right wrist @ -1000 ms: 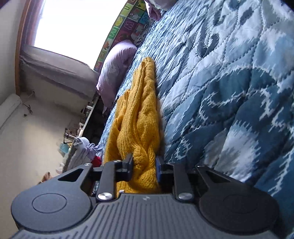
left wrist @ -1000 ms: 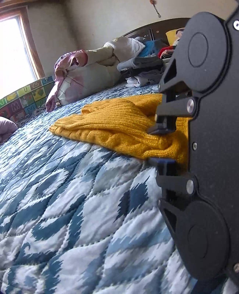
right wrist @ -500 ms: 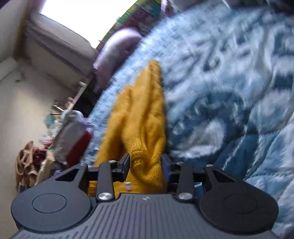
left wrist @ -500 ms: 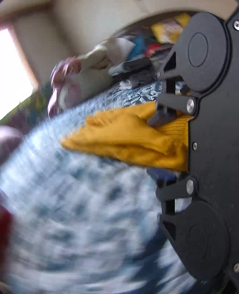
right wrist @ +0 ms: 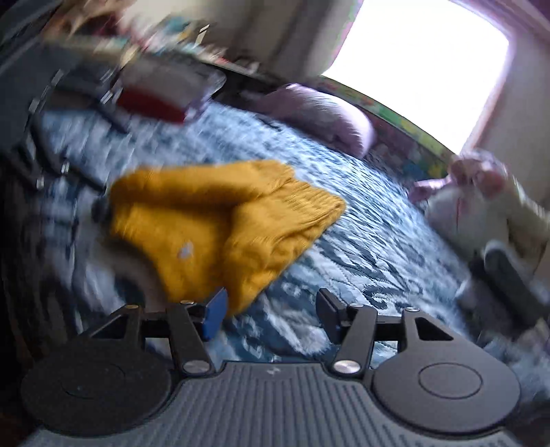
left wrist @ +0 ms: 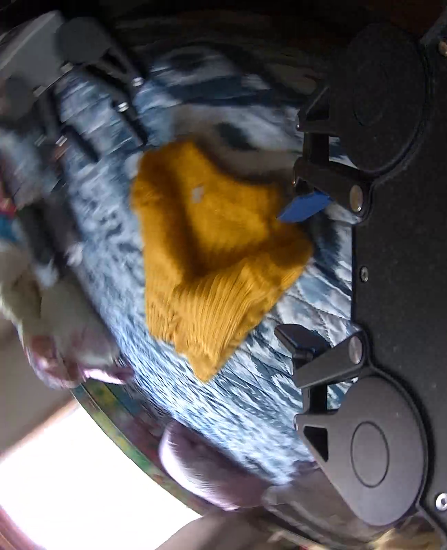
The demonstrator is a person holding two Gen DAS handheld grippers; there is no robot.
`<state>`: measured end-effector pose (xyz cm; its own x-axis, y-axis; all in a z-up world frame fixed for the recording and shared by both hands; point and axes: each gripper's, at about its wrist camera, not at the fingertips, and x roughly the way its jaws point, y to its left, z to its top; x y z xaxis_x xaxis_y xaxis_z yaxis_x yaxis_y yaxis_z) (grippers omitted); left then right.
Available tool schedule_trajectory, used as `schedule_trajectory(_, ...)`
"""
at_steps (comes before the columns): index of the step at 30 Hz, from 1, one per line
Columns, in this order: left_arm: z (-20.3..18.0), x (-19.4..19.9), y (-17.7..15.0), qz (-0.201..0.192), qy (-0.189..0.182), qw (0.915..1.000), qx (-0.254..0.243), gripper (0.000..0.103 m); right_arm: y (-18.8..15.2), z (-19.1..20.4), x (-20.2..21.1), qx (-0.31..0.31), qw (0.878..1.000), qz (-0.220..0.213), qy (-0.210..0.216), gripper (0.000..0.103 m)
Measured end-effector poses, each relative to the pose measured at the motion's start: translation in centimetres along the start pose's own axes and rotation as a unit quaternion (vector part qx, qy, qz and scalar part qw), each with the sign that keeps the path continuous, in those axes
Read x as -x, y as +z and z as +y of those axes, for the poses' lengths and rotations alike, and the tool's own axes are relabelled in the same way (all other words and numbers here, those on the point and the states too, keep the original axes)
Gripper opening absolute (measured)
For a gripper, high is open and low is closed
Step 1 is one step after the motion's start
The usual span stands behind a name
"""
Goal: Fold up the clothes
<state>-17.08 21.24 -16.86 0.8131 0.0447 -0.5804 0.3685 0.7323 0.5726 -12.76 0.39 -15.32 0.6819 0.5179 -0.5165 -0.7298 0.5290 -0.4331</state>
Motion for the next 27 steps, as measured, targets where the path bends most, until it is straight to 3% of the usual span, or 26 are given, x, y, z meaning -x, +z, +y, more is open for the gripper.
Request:
schedule_trajectory(5, -2.5, -2.0, -1.7, 0.006, 0.032, 0.994, -0.104, 0.067, -1.9, 3.7, -1.5, 0.116, 0.993, 0.019, -0.024, 0.059)
schedule_trajectory(8, -3.4, -2.9, -2.5, -0.018, 0.057, 0.9856, -0.158, 0.068, -2.6, 4.7, -2.2, 0.152, 0.987, -0.009, -0.042, 0.061)
schedule_trajectory(11, -3.7, -3.4, -3.1, -0.051, 0.08, 0.9753, -0.2, 0.071, -2.5, 4.4, -2.7, 0.155, 0.986, -0.03, -0.053, 0.07)
schedule_trajectory(14, -3.3, -3.9, -3.3, -0.074, 0.096, 0.9683, -0.219, 0.073, -2.2, 4.1, -3.2, 0.153, 0.985, -0.044, -0.063, 0.069)
schedule_trajectory(19, -3.3, -3.9, -3.8, -0.114, 0.126, 0.953, -0.251, 0.072, -1.7, 4.2, -2.9, 0.189, 0.972, -0.093, -0.099, 0.065)
schedule_trajectory(22, -3.0, -4.6, -4.1, -0.127, 0.139, 0.9493, -0.252, 0.071, -1.8, 3.9, -3.4, 0.203, 0.97, -0.095, -0.096, 0.066)
schedule_trajectory(25, -2.6, -5.4, -3.9, -0.131, 0.147, 0.9469, -0.254, 0.061, -2.2, 4.0, -4.2, 0.225, 0.966, -0.094, -0.085, 0.063)
schedule_trajectory(27, -2.6, -5.7, -3.7, -0.137, 0.154, 0.9435, -0.26, 0.057, -2.1, 4.0, -4.7, 0.227, 0.966, -0.099, -0.077, 0.053)
